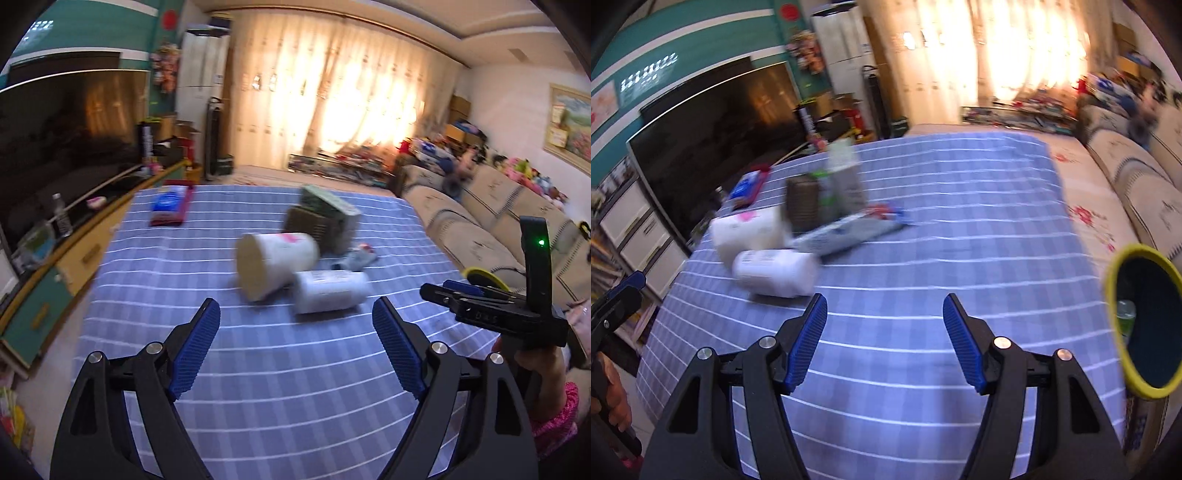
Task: Collect trash
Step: 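Reach the right gripper to the white pill bottle and grasp it, then carry the pill bottle with the right gripper into the bin and release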
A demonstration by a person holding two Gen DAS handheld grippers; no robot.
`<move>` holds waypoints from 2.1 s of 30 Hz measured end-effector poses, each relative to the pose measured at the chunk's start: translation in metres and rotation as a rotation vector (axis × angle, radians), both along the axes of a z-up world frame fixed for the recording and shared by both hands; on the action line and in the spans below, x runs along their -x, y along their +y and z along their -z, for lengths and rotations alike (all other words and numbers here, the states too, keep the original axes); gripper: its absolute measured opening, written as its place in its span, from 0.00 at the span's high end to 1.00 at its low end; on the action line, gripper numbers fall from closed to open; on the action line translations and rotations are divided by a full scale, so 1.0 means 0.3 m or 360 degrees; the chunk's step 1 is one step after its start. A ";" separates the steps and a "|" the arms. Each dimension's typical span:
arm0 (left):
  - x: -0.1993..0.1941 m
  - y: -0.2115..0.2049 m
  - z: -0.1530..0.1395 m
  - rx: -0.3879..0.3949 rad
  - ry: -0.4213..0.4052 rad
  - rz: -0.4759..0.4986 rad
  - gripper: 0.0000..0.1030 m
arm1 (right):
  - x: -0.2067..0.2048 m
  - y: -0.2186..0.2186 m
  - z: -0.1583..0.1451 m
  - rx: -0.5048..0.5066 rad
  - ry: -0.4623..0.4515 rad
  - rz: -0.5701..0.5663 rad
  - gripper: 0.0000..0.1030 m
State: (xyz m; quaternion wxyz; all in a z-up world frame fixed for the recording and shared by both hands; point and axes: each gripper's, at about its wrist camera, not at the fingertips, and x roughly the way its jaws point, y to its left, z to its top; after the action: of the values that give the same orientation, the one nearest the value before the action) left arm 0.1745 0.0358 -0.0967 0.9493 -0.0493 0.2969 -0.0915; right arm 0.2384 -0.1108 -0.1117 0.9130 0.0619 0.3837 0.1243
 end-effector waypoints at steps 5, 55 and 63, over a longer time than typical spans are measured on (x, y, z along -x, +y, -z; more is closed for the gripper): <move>0.047 0.103 0.003 -0.0005 -0.0036 -0.0040 0.18 | -0.024 0.195 0.025 0.0015 0.0004 -0.0044 0.25; -0.053 -0.053 0.086 -0.0005 0.0121 0.0055 0.11 | 0.004 -0.452 -0.025 0.0127 -0.0033 0.0822 0.20; -0.153 -0.120 0.090 -0.0029 0.0141 0.0050 0.10 | 0.009 -0.859 0.140 0.0143 0.0220 0.1196 0.20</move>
State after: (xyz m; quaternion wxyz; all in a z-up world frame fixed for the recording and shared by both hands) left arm 0.2205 -0.0003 -0.1236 0.9341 -0.0400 0.3400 -0.1015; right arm 0.2358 -0.3685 -0.1538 0.8686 0.1665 0.4000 -0.2403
